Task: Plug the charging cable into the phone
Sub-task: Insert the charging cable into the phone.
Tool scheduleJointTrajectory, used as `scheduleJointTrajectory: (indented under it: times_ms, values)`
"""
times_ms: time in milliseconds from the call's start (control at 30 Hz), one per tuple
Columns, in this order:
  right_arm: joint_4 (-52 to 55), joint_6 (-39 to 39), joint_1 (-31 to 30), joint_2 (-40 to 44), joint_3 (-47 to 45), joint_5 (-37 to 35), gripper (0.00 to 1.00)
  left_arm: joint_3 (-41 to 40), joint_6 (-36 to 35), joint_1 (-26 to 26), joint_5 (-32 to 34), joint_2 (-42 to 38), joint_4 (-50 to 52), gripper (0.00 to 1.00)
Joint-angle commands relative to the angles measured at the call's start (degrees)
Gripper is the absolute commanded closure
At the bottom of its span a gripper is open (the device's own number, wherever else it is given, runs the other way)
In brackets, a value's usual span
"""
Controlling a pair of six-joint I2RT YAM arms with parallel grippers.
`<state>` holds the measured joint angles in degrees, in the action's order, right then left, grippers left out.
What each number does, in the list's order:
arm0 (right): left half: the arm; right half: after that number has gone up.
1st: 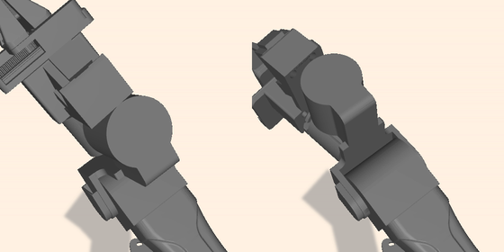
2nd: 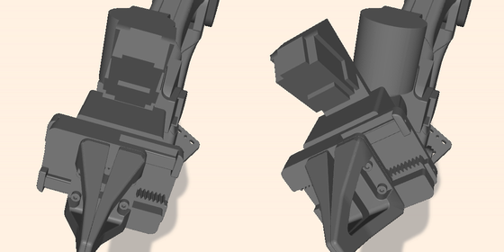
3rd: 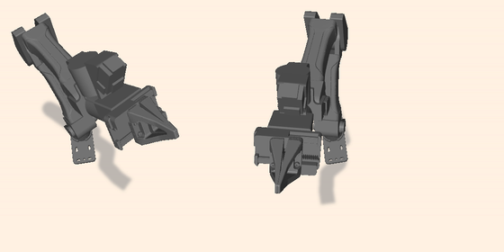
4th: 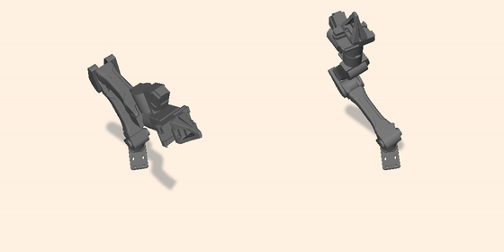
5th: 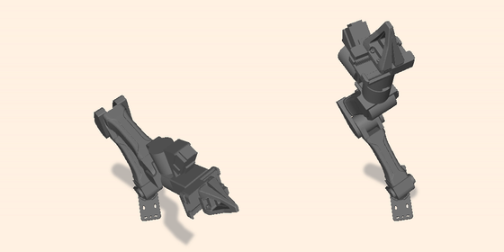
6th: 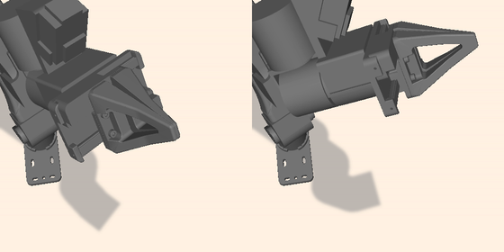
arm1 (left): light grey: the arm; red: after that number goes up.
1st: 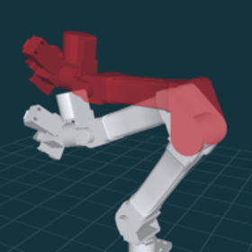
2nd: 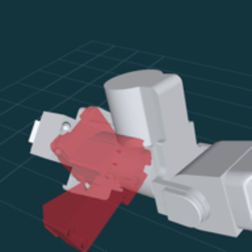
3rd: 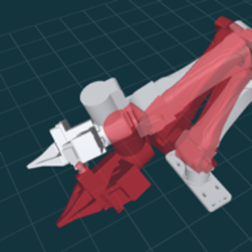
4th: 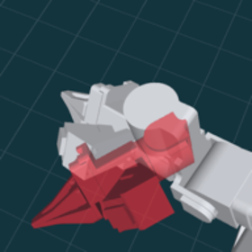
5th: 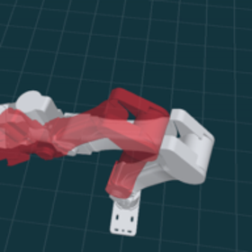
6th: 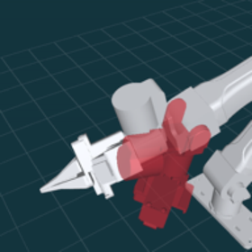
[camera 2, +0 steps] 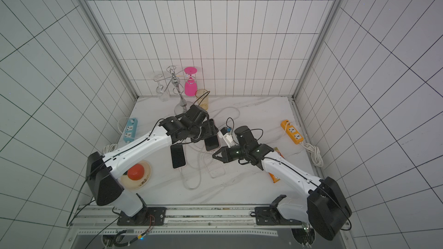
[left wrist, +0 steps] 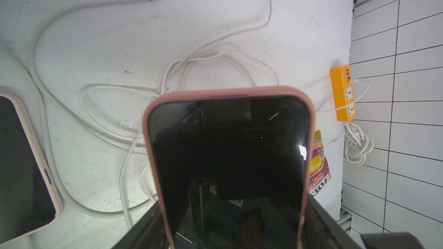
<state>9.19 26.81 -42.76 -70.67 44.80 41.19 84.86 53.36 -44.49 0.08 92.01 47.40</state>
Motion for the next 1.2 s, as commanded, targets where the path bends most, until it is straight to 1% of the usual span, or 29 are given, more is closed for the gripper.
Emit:
scheduleJointTrajectory:
  times_ms: [0,200,333,700,1167]
  values:
    - [0.37,-0.8,-0.22,0.92,0.07,1.48,1.0,1.74,-0.37,-0.16,1.14,-0.47,-2.65,0.75]
    - [0.43,-0.87,-0.22,0.89,0.26,2.39,1.0,1.63,-0.4,-0.16,1.39,-0.53,-2.71,0.75]
    - [0.5,-0.72,-0.15,0.7,0.08,1.41,1.0,1.62,-0.36,-0.31,1.15,-0.6,-2.77,0.75]
    - [-1.94,1.14,0.81,-0.69,0.16,1.87,1.0,-0.01,0.06,-0.84,1.02,-1.17,-3.7,0.75]
    - [-5.44,4.49,3.82,-1.56,-0.62,3.06,1.0,-1.09,0.5,-2.06,1.12,-1.08,-4.24,0.75]
